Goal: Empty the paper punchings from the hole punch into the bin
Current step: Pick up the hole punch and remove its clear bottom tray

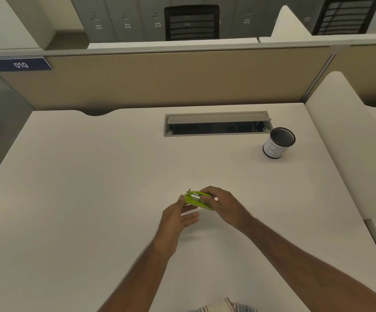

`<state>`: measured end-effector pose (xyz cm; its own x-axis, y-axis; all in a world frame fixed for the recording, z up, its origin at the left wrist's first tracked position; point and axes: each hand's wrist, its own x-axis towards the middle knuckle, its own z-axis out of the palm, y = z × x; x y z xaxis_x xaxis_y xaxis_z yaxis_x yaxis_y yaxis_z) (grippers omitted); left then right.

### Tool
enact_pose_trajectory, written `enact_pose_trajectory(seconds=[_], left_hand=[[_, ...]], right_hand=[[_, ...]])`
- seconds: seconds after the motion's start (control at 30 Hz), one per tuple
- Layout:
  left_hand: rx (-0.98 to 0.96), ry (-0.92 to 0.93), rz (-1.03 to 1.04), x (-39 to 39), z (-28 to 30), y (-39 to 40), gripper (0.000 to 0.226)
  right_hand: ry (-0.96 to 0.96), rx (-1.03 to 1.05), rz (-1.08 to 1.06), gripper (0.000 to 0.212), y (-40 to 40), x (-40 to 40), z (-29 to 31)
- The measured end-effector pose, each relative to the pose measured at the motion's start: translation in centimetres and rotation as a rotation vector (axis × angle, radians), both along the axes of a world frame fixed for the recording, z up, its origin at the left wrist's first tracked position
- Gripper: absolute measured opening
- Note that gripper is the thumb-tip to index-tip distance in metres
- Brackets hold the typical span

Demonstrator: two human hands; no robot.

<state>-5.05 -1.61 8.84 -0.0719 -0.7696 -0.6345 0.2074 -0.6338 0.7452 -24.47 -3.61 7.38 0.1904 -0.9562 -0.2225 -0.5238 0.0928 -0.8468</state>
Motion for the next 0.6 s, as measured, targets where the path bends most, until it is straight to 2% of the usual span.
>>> enact_pose_trajectory(seconds=[0.2,0.37,0.6], left_hand=[[-0.009,0.073,0.046,-0.4,1.8,-0.2,0.033],[-0.043,0.094,0.052,-0.3,2.5,0.2,0.043],[-0.049,0.180,0.082,-0.6,2.9,0.7,0.047]], right_hand=[[0.054,-0.153,0.055,0.021,0.2,0.4,1.6],[0.054,-0.195,0.055,0.026,0.5,0.0,2.6],[-0.048,-0.196,0.012,0.054,0.8,-1.0,3.0]])
